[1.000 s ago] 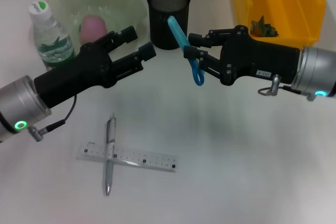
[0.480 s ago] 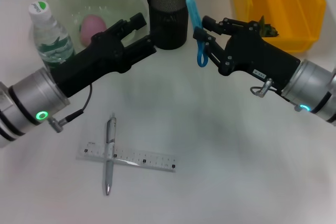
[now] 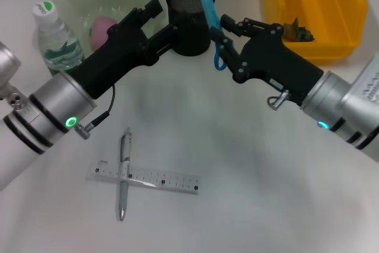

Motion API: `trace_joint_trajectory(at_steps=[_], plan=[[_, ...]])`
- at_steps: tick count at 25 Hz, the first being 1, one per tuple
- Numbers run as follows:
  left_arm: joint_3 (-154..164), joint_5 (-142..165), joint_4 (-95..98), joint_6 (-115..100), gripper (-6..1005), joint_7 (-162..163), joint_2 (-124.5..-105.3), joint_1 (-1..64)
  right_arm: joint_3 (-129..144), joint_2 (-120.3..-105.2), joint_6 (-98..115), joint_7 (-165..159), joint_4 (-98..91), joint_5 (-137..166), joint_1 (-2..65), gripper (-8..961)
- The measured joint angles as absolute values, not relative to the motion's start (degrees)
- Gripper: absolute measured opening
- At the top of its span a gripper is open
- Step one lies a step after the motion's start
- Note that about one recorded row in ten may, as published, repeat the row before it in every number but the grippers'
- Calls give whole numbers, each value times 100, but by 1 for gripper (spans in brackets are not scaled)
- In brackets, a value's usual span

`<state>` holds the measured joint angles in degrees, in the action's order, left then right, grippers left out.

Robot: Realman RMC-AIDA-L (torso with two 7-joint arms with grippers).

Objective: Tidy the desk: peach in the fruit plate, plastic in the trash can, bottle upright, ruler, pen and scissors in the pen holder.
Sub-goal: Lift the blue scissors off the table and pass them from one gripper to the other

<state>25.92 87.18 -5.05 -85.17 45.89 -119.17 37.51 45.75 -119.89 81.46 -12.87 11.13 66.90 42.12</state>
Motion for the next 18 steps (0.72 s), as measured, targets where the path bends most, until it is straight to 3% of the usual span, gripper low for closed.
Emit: trace_joint_trajectory(at_steps=[18], plan=[[2348, 8759, -832, -8133, 807, 4364, -11917, 3901, 2708, -11988, 7432, -282, 1702, 8287, 4388, 206]])
